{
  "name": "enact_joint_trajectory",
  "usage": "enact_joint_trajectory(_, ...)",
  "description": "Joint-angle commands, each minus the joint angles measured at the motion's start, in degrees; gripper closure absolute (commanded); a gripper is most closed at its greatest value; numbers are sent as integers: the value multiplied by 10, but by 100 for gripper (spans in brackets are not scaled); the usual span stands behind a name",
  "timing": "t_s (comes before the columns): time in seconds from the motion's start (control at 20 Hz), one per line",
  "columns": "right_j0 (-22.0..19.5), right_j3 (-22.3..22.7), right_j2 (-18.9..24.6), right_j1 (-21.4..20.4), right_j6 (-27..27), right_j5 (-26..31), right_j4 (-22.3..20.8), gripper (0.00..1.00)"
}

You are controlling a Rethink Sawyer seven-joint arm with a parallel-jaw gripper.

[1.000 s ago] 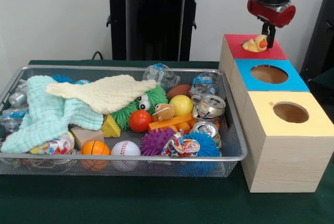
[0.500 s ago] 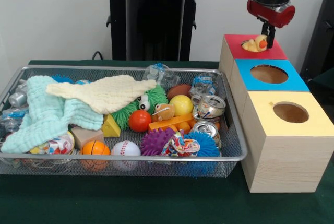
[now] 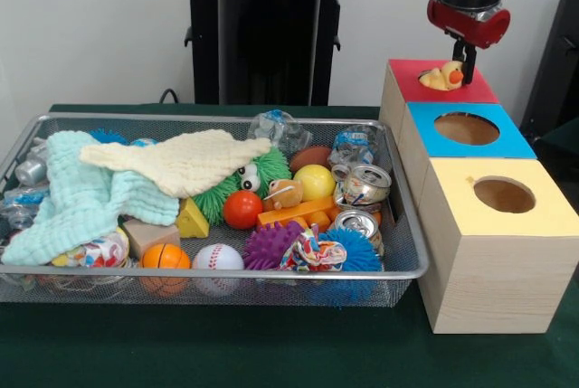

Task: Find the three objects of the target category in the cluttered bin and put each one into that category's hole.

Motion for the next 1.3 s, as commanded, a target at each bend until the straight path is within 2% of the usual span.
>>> enact_joint_trajectory(0.05,-21,3,23,-9,2,-41,-13,100)
enact_joint_trajectory(1.15,-38,19,47,-6,-5,-51,-13,100)
enact_joint_trajectory(1.2,-38,19,48,-6,-5,-51,-13,0)
enact_joint_trajectory(1.3,-40,19,49,-6,-6,-51,-12,0)
